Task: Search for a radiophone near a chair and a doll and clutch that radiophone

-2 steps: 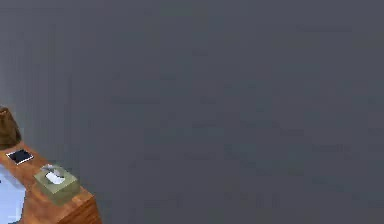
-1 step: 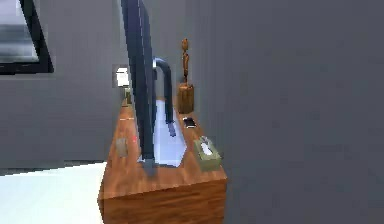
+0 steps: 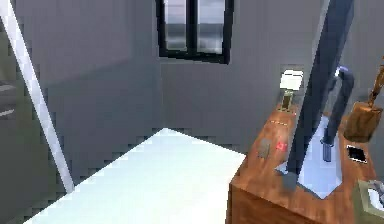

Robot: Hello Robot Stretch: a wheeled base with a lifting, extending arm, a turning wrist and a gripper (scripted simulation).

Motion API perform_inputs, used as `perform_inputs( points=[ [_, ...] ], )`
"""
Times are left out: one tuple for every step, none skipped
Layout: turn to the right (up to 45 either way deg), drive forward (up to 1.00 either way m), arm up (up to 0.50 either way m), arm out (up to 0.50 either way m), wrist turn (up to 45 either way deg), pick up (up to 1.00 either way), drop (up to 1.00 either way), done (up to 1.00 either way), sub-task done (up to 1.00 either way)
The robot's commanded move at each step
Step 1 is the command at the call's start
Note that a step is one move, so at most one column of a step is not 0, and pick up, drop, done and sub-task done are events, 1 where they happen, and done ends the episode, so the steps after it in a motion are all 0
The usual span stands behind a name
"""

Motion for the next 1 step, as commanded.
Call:
perform_inputs(
  points=[
    [-45.0, 0.0, 0.0, 0.0, 0.0, 0.0, 0.0, 0.0, 0.0]
  ],
)
